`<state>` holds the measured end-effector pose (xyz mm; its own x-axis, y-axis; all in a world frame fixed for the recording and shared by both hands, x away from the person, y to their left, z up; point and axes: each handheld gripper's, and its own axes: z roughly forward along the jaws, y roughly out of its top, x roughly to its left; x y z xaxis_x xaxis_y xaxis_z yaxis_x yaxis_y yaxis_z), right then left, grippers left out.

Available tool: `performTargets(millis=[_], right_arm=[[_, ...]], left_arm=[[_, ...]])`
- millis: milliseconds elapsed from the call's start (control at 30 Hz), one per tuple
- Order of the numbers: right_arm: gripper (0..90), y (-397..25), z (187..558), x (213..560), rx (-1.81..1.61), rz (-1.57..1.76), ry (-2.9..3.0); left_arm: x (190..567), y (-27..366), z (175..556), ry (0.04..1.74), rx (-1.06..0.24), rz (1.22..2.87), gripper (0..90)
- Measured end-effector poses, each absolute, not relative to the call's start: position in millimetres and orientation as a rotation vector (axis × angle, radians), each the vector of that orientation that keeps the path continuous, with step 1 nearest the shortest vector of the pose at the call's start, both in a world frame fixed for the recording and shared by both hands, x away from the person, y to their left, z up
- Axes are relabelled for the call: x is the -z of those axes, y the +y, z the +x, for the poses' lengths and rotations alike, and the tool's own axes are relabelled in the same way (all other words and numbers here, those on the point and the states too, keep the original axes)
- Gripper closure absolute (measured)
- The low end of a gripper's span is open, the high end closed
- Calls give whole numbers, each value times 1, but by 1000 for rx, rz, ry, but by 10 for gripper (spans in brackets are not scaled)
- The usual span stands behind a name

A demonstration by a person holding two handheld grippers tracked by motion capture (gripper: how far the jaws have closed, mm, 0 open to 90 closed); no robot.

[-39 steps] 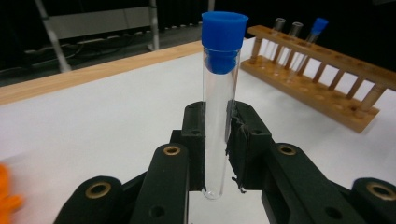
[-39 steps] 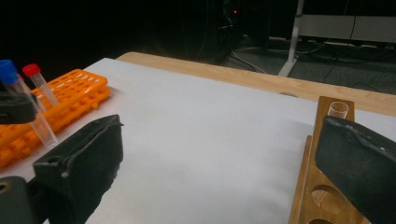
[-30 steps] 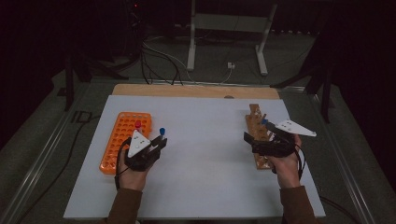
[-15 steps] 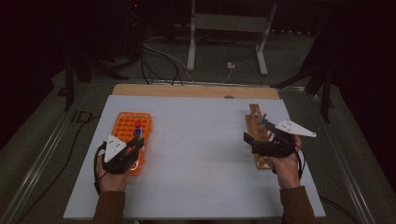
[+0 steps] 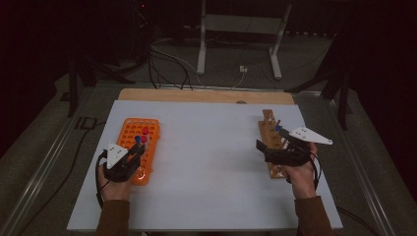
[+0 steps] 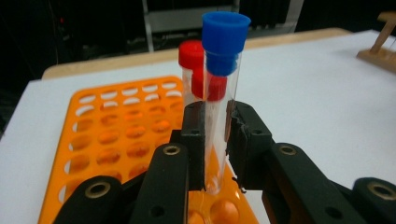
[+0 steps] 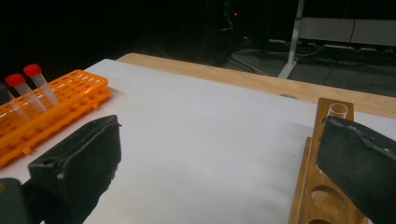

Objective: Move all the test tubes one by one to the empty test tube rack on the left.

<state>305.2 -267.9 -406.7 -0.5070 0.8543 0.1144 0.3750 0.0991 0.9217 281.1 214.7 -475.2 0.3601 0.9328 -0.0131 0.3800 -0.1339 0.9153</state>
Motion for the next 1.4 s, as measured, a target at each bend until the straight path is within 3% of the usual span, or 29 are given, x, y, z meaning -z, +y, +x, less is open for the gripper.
performTargets(millis=[267, 767, 967, 1233, 1400], right_arm=[[2, -267, 305, 407, -1393, 1191, 1941], [3, -268, 306, 408, -1389, 1201, 1936], [3, -274, 308, 407, -1387, 1213, 1913], [3, -291, 315, 404, -1363, 1240, 1854], [4, -302, 325, 406, -1351, 1271, 1829]], left_arm=[[481, 210, 288, 1295, -684, 1804, 778], [486, 203, 294, 1357, -668, 1872, 766], [477, 209, 286, 1313, -658, 1785, 570], [464, 214, 279, 1226, -582, 1696, 443], [457, 210, 275, 1189, -595, 1655, 267]])
